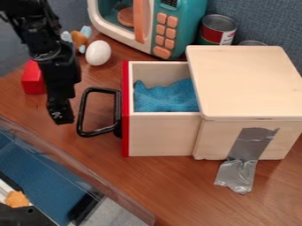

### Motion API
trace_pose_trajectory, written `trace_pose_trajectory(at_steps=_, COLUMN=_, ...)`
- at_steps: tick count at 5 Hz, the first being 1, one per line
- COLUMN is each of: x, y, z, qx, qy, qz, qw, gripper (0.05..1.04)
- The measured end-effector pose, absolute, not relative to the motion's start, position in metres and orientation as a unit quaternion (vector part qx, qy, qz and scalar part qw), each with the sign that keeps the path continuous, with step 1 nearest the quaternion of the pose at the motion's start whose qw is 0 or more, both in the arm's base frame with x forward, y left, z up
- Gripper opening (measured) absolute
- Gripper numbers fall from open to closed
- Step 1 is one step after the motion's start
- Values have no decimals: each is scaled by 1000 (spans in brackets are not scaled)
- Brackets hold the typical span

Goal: Close the drawer

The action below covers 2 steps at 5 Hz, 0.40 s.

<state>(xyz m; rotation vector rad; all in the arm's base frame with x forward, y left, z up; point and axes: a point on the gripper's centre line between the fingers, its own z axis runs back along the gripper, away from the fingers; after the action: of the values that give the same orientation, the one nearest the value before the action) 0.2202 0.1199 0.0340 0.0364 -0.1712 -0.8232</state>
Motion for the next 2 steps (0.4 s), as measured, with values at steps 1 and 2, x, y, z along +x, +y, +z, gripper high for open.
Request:
trace_pose_trajectory(at_steps=1, x=225, y=112, z=33, qx=15, qy=-82, qz=-400, qw=913, gripper=1000)
trace_pose_trajectory(at_steps=2, x=235, y=103, z=28, qx=23, qy=-83, qz=-408, qw=909, gripper=1000)
